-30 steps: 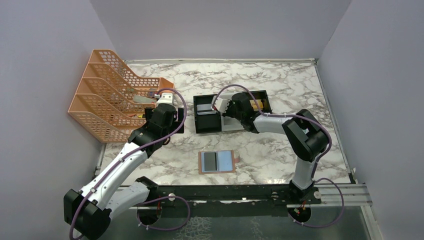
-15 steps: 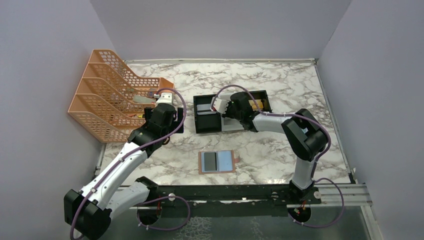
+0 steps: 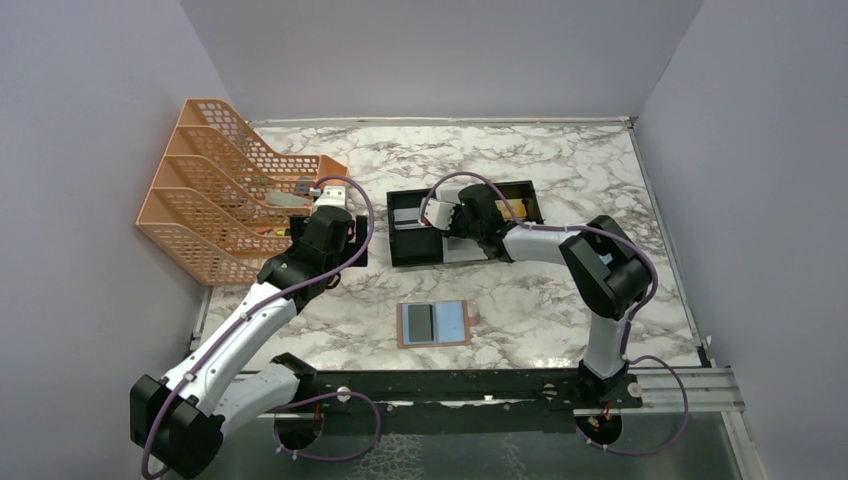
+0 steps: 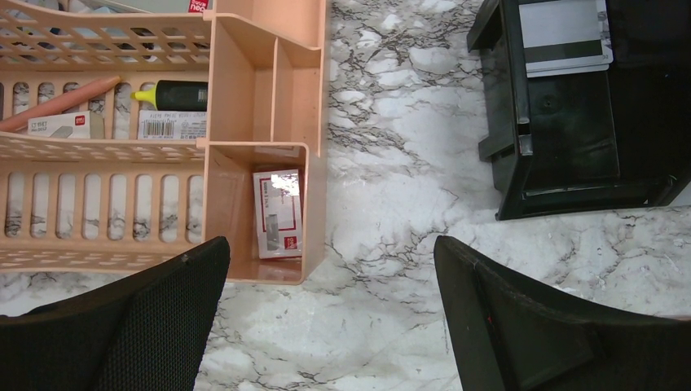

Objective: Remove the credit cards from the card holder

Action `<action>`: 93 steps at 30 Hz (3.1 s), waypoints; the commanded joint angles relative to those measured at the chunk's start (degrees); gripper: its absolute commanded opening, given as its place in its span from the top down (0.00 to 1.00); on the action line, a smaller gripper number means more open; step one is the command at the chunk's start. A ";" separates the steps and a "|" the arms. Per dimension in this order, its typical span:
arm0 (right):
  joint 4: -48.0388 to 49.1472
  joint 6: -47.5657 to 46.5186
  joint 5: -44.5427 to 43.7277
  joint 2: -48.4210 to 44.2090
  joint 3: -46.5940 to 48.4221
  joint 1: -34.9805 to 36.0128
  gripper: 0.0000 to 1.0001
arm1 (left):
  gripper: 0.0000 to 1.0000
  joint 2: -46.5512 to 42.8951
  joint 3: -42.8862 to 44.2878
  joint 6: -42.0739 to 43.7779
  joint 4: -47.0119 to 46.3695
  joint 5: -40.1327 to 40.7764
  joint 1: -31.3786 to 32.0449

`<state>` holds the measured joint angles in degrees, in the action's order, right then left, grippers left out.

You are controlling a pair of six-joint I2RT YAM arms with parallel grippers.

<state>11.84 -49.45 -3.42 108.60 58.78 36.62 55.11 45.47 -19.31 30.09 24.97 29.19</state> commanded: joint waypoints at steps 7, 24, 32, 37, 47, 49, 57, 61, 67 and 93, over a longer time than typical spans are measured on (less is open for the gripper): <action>-1.84 0.58 1.78 1.22 2.01 -0.93 0.73 | 0.01 0.46 -0.26 0.94 -0.14 -1.02 -0.54; -0.19 2.43 0.98 0.13 0.22 -0.94 0.73 | 0.01 0.87 -0.30 1.07 -0.06 -2.98 -0.49; -0.62 3.46 0.74 0.42 1.26 -0.94 0.73 | 0.01 0.97 -0.34 1.21 -0.12 -3.61 -0.54; 0.70 4.83 -0.02 -0.26 1.32 -0.94 0.73 | 0.01 1.05 -0.31 1.38 -0.09 -3.88 -0.54; 9.17 20.13 -3.91 -9.45 -2.14 -0.94 0.73 | 0.01 0.17 -0.46 1.12 -0.15 -5.08 -0.54; 11.48 26.99 -3.70 -13.33 -5.13 -0.94 0.71 | 0.01 -0.15 -0.49 0.84 -0.12 -5.09 -0.54; 2.15 67.58 8.02 -29.77 -14.14 -0.94 0.69 | 0.01 0.15 -0.48 -0.37 -0.68 -9.33 -0.54; -1.38 79.15 16.69 -35.98 -19.00 -0.94 0.68 | 0.01 -0.62 -0.82 -0.90 -0.90 -10.03 -0.54; -1.19 84.91 30.67 -41.53 -26.26 -0.94 0.66 | 0.01 -1.84 -1.74 -1.86 -1.85 -12.27 -0.54; 4.53 97.29 29.53 -35.00 -36.65 9.60 0.61 | 0.32 4.08 -15.97 -24.34 -18.90 -31.40 14.50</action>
<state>9.28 43.42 27.88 70.26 22.74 45.15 60.16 30.87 -38.30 15.51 -9.39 40.27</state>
